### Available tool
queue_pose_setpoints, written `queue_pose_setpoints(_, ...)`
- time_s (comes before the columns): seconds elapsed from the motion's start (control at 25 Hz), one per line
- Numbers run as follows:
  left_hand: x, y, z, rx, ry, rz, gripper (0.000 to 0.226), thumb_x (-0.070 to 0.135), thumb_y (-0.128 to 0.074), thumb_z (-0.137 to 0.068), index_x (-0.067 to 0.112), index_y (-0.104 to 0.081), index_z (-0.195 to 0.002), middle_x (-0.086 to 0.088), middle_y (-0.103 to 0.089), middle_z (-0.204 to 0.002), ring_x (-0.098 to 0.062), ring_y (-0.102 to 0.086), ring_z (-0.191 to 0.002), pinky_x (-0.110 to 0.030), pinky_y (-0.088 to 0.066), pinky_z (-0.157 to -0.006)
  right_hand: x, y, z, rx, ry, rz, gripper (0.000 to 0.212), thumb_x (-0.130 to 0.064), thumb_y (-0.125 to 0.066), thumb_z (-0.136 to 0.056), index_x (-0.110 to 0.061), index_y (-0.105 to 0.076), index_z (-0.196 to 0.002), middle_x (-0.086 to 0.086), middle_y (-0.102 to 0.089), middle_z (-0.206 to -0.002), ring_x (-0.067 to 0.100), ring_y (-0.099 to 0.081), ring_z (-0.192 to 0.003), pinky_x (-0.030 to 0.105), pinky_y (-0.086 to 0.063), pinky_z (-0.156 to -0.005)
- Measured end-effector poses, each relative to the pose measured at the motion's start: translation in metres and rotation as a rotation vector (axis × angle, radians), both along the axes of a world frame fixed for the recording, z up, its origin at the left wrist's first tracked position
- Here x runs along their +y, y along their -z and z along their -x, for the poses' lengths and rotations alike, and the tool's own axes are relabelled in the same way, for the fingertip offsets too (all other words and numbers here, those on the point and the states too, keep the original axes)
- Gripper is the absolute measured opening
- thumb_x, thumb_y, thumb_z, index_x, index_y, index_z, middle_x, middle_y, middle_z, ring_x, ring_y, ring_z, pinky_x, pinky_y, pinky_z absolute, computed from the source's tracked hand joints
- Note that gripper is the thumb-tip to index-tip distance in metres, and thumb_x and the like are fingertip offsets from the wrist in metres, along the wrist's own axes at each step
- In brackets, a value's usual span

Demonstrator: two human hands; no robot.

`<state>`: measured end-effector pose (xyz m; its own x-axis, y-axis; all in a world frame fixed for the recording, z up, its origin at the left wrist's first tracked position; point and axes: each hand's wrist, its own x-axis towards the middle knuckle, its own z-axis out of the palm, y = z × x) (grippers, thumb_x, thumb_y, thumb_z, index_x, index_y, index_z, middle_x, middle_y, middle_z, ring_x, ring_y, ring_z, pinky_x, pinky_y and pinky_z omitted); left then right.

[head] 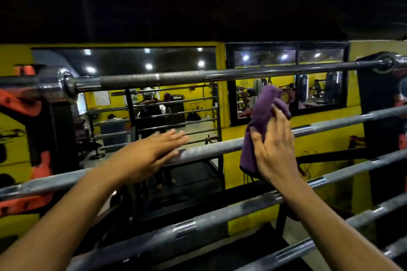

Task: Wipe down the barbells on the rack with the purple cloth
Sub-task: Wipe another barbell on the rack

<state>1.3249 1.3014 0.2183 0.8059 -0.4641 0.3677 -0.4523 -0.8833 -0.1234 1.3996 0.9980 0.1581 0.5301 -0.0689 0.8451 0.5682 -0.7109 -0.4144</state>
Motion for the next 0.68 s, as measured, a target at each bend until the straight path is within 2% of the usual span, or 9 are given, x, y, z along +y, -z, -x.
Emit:
queue_pose_setpoints(0.04, 0.017, 0.004, 0.01, 0.006, -0.051, -0.005, 0.049, 0.058, -0.022, -0.101, 0.056, -0.016, -0.149, 0.034, -0.004, -0.156, 0.014, -0.002, -0.142, -0.005, -0.002, -0.109, 0.007, 0.003, -0.014, 0.036, 0.05, 0.158, 0.062, -0.055, -0.026, -0.102, -0.016, -0.04, -0.148, 0.008, -0.038, -0.155, 0.024, -0.03, -0.145, 0.048, -0.019, -0.121)
queue_pose_setpoints(0.08, 0.033, 0.006, 0.019, 0.017, -0.089, -0.006, 0.05, 0.066, -0.016, -0.098, 0.06, -0.015, -0.148, 0.036, -0.005, -0.156, 0.014, -0.004, -0.143, -0.004, -0.006, -0.107, 0.014, 0.005, -0.027, 0.068, 0.086, 0.294, 0.063, -0.058, -0.024, -0.098, -0.019, -0.051, -0.138, 0.008, -0.051, -0.145, 0.026, -0.041, -0.136, 0.049, -0.025, -0.117)
queue_pose_setpoints(0.12, 0.046, 0.008, 0.027, 0.03, -0.111, -0.01, 0.053, 0.072, -0.011, -0.094, 0.064, -0.013, -0.146, 0.038, -0.009, -0.155, 0.013, -0.01, -0.143, -0.005, -0.012, -0.107, 0.02, 0.003, -0.036, 0.089, 0.119, 0.372, 0.06, -0.061, -0.023, -0.094, -0.023, -0.061, -0.12, 0.006, -0.064, -0.126, 0.027, -0.052, -0.12, 0.048, -0.033, -0.107)
queue_pose_setpoints(0.2, 0.063, 0.01, 0.033, 0.064, -0.139, -0.009, 0.057, 0.078, -0.008, -0.087, 0.069, -0.011, -0.144, 0.038, -0.021, -0.153, 0.01, -0.024, -0.14, -0.01, -0.025, -0.107, 0.028, -0.008, -0.045, 0.071, 0.197, 0.434, 0.046, -0.063, -0.028, -0.087, -0.029, -0.059, -0.087, -0.002, -0.07, -0.094, 0.027, -0.058, -0.093, 0.042, -0.038, -0.086)
queue_pose_setpoints(0.28, 0.068, 0.011, 0.032, 0.078, -0.143, 0.014, 0.056, 0.077, -0.01, -0.088, 0.069, -0.012, -0.143, 0.033, -0.032, -0.152, 0.005, -0.038, -0.136, -0.019, -0.036, -0.106, 0.027, -0.012, -0.051, 0.023, 0.21, 0.423, 0.036, -0.062, -0.032, -0.084, -0.031, -0.05, -0.076, -0.004, -0.068, -0.084, 0.026, -0.058, -0.084, 0.04, -0.037, -0.078)
queue_pose_setpoints(0.4, 0.069, 0.01, 0.027, 0.094, -0.133, 0.084, 0.054, 0.075, -0.019, -0.09, 0.067, -0.021, -0.143, 0.027, -0.045, -0.147, 0.002, -0.05, -0.125, -0.021, -0.043, -0.099, 0.031, -0.013, -0.048, 0.056, 0.244, 0.386, 0.045, -0.064, -0.033, -0.082, -0.028, -0.058, -0.074, -0.004, -0.069, -0.081, 0.025, -0.058, -0.085, 0.04, -0.037, -0.081)
queue_pose_setpoints(0.48, 0.066, 0.009, 0.027, 0.119, -0.122, 0.126, 0.053, 0.077, -0.022, -0.089, 0.068, -0.026, -0.141, 0.026, -0.049, -0.144, 0.007, -0.051, -0.119, -0.014, -0.041, -0.093, 0.05, -0.016, -0.038, 0.127, 0.274, 0.403, 0.055, -0.066, -0.029, -0.082, -0.026, -0.068, -0.082, -0.003, -0.071, -0.086, 0.024, -0.059, -0.09, 0.041, -0.037, -0.083)
queue_pose_setpoints(0.56, 0.062, 0.008, 0.028, 0.12, -0.136, 0.124, 0.052, 0.081, -0.019, -0.087, 0.072, -0.025, -0.138, 0.028, -0.046, -0.144, 0.009, -0.048, -0.118, -0.01, -0.039, -0.09, 0.084, -0.02, -0.02, 0.15, 0.205, 0.428, 0.059, -0.065, -0.028, -0.083, -0.026, -0.07, -0.09, -0.001, -0.073, -0.094, 0.024, -0.059, -0.094, 0.042, -0.035, -0.086)
queue_pose_setpoints(0.68, 0.054, 0.005, 0.033, 0.163, -0.188, 0.146, 0.05, 0.082, -0.019, -0.084, 0.078, -0.02, -0.134, 0.033, -0.038, -0.145, 0.001, -0.047, -0.126, -0.024, -0.044, -0.094, 0.134, -0.008, 0.015, 0.051, -0.002, 0.441, 0.046, -0.061, -0.037, -0.087, -0.027, -0.066, -0.097, -0.003, -0.071, -0.099, 0.024, -0.058, -0.095, 0.047, -0.033, -0.092)
